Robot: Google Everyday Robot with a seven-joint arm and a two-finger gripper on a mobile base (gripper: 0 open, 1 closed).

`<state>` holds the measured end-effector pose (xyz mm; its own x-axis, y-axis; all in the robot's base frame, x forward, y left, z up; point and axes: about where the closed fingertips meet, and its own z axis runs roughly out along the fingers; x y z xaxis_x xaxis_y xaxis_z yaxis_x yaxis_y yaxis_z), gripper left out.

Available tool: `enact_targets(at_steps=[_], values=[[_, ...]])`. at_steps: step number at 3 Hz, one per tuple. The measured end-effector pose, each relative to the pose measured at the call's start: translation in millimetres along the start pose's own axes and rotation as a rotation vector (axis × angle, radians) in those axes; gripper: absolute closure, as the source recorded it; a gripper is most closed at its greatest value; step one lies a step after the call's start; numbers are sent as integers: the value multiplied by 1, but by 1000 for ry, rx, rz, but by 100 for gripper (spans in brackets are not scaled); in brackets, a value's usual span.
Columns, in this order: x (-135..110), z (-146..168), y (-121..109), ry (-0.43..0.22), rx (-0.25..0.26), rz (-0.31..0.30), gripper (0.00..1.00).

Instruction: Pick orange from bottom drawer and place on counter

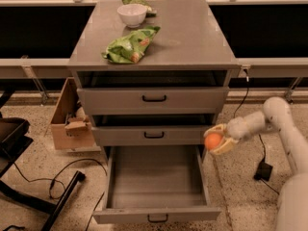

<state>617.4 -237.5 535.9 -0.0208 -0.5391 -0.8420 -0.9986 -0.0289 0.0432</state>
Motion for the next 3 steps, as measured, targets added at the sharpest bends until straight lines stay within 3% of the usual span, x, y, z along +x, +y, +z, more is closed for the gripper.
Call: enact_targets(at_steps=[1,2,3], values=[[-22,-63,-15,9,65,58,100],[-35,-115,-37,47,184,84,100],[-35,-109,-47,41,207,81,100]])
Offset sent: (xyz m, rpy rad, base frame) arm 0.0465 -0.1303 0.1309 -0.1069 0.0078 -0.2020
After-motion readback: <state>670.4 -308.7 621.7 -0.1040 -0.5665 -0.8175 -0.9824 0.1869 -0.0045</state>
